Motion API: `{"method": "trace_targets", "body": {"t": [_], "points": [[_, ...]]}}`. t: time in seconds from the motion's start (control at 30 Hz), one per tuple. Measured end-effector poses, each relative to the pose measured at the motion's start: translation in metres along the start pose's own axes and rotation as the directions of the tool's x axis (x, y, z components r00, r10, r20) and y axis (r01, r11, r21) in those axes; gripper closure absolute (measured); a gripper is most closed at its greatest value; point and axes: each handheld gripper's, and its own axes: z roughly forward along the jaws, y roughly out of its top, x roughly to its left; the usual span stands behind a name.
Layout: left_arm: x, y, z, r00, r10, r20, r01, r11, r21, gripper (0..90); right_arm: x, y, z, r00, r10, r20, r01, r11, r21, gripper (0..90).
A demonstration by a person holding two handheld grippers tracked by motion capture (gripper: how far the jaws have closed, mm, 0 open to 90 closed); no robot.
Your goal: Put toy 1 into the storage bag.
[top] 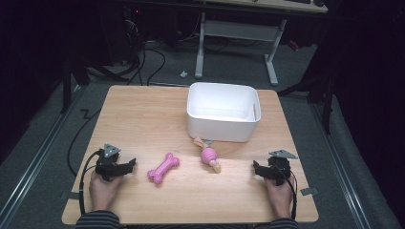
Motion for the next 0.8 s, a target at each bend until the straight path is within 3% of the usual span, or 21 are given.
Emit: {"method": "trace_targets", "body": {"t": [0.8], "points": [[-0.0008,0.0003,0.0003,1.0000,-0.002,-0.002,0.002,1.0000,0.003,22.3,0.0002,-0.0001,-0.0001,1.0000,0.000,0.000,0.000,1.000,-0.002,19.2]]}}
